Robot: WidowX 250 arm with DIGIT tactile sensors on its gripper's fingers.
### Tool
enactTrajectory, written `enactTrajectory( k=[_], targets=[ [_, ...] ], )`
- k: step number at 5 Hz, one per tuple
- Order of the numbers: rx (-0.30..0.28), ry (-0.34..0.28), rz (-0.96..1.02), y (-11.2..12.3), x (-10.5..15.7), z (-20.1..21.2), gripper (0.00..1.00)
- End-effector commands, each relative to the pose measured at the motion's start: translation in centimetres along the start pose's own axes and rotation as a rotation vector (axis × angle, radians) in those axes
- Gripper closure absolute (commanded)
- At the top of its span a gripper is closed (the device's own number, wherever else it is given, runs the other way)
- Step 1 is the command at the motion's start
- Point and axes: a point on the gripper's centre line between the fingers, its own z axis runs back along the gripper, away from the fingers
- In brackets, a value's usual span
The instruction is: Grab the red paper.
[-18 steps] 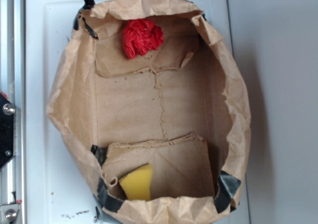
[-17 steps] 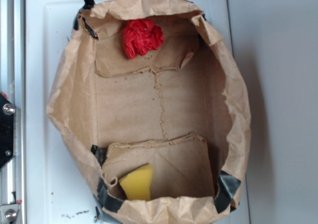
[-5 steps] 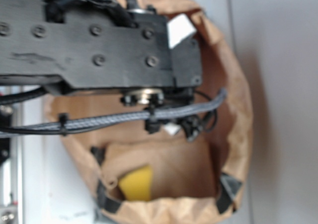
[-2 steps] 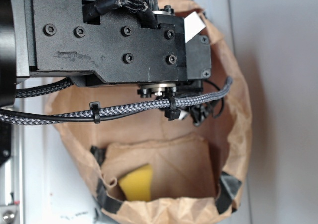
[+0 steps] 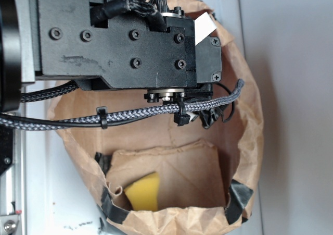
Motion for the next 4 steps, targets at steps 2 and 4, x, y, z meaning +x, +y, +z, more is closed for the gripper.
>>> enactTrajectory(
  k=[2,4],
  targets=[
    [-0.018,-0.037,0.024,0.6,1.5,1.1,0.0],
    [0.039,-0.022,0.142,2.3,2.0,-0.6,0.0]
  ],
)
